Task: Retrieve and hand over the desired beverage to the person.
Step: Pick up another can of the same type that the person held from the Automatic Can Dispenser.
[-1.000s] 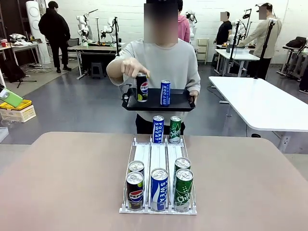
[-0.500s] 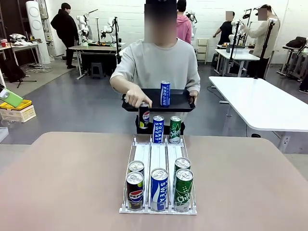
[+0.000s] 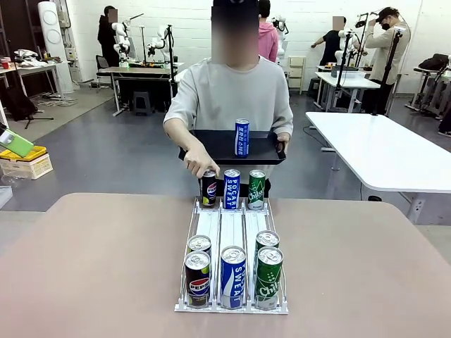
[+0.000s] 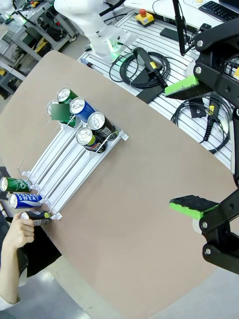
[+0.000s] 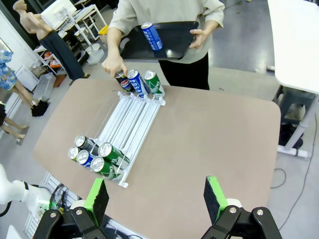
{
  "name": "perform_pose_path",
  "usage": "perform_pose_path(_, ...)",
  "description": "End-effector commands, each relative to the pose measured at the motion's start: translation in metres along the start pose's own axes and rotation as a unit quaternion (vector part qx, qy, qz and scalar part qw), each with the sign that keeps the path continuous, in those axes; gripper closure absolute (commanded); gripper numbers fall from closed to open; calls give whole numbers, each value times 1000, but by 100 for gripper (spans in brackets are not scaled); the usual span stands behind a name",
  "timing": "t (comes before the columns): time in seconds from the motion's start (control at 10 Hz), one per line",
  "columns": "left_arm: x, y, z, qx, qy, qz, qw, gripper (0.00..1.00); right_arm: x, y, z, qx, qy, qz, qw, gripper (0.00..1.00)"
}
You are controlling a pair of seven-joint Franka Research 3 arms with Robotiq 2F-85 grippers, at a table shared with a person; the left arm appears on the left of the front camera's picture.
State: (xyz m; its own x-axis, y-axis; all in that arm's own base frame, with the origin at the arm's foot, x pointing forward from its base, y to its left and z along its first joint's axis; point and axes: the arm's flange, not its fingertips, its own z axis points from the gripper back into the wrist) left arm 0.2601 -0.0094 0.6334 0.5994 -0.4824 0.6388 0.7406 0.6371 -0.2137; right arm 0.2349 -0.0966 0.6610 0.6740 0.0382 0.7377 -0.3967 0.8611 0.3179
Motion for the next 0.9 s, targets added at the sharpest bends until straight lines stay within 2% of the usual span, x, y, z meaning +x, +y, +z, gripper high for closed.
perform_pose_path(0.0,2,0,-1,-2,-5,-5,1000,0,1,0,-2,17,-2,4,1000,0)
perform_pose_path(0.8,2,0,-1,-2,-5,-5,1000,0,1,0,-2,17,-2,4,1000,0)
